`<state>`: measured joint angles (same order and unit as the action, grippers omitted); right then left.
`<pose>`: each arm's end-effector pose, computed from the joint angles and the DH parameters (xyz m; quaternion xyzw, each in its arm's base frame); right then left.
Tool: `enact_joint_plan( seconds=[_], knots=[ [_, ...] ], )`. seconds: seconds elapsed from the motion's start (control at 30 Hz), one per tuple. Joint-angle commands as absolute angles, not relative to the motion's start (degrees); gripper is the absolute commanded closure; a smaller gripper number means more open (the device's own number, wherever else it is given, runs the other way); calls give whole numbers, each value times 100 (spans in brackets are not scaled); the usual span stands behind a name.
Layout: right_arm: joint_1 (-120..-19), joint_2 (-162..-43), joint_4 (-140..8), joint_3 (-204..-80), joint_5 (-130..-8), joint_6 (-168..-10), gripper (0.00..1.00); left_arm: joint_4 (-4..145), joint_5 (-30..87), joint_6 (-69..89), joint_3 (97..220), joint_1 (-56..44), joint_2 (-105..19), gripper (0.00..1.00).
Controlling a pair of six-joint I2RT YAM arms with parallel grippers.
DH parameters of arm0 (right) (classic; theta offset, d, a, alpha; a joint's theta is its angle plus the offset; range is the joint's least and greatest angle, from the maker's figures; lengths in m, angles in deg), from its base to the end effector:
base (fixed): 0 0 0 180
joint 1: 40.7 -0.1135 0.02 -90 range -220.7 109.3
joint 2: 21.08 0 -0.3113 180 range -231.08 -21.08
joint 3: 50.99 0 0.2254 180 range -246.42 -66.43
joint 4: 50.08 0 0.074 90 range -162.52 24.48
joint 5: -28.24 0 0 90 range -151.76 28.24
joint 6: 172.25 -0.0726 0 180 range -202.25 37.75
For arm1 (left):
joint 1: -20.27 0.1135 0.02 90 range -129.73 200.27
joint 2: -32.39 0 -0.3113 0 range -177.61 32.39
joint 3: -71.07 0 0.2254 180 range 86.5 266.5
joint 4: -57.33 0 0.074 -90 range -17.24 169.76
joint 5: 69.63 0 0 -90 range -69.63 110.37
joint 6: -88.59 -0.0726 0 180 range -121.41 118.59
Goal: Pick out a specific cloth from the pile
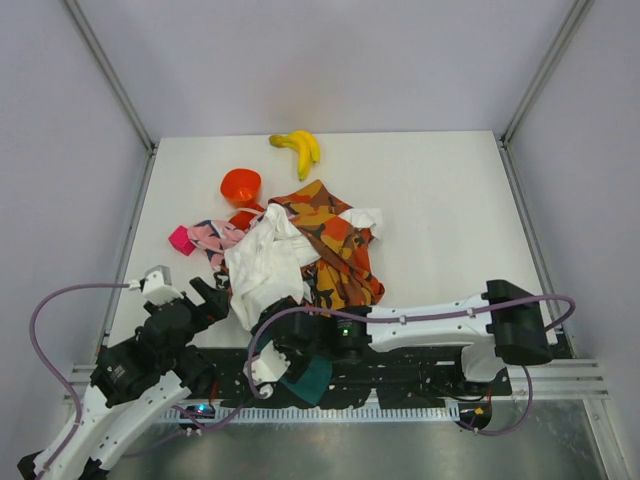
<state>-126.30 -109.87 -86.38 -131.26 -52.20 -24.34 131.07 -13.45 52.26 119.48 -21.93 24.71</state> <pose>0.0381 0.3377 0.2887 -0.8638 0.3185 0.0169 0.3901 0.0234 0.0333 0.2290 -0.2221 0.8228 -0.1676 0.4956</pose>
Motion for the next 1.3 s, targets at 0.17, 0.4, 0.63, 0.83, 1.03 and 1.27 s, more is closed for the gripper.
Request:
enact_joint_plan(
  seconds=[0.17,0.4,0.63,0.83,1.03,1.27],
  knots=[
    [-11313,-12531,-8837,-13726,-5623,-2855,5,13077,-1628,5308,12034,-2175,2747,0],
    [-11093,-13630,-9444,-14236,-5774,-3083,32,13112,-1698,5335,12069,-2166,2791,0],
    [-11101,-12191,-6951,-13438,-4281,-3645,94,13200,-1742,5449,12078,-2166,2861,0],
    [-11110,-10669,-4646,-12909,-2604,-3797,95,13165,-1760,5546,12043,-2166,2905,0],
    [-10558,-10133,-4451,-12550,-1765,-4311,94,12806,-1637,5563,11841,-2166,2669,0],
    [-9450,-9570,-5093,-11802,-2325,-6070,94,11725,-1365,5616,11323,-2157,1756,0]
  ],
)
